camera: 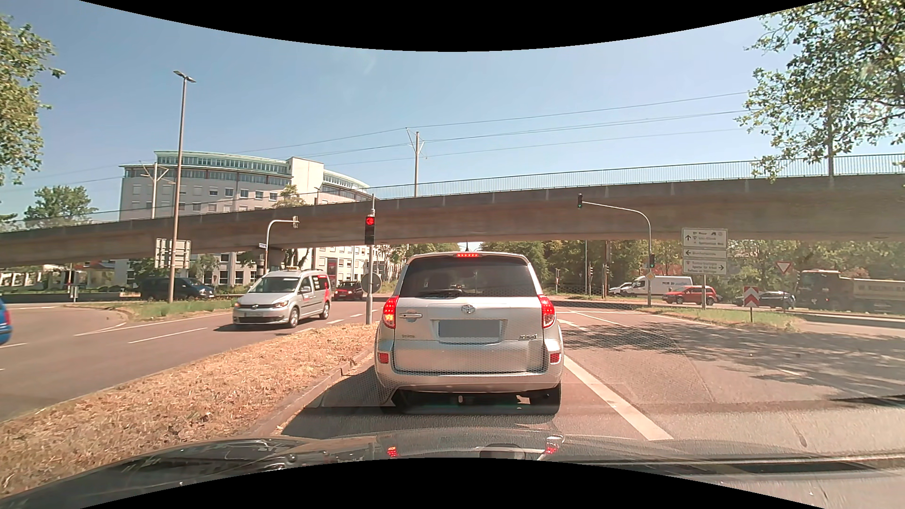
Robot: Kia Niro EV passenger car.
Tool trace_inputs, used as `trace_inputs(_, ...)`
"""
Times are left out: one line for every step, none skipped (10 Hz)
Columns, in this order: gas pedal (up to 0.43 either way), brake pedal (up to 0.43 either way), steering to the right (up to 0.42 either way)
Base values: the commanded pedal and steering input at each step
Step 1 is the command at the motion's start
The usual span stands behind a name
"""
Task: Follow the waypoints while adhering to traffic rules and regulations
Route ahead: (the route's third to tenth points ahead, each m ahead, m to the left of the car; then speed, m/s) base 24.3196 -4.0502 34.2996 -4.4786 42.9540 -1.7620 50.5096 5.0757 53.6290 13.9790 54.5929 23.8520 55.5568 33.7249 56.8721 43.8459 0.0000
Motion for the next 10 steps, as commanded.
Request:
trace_inputs(0.000, 0.220, -0.001)
trace_inputs(0.000, 0.226, 0.000)
trace_inputs(0.000, 0.220, -0.001)
trace_inputs(0.000, 0.226, 0.000)
trace_inputs(0.000, 0.220, -0.001)
trace_inputs(0.000, 0.226, -0.001)
trace_inputs(0.000, 0.226, -0.001)
trace_inputs(0.000, 0.226, 0.000)
trace_inputs(0.000, 0.226, -0.001)
trace_inputs(0.000, 0.220, -0.001)
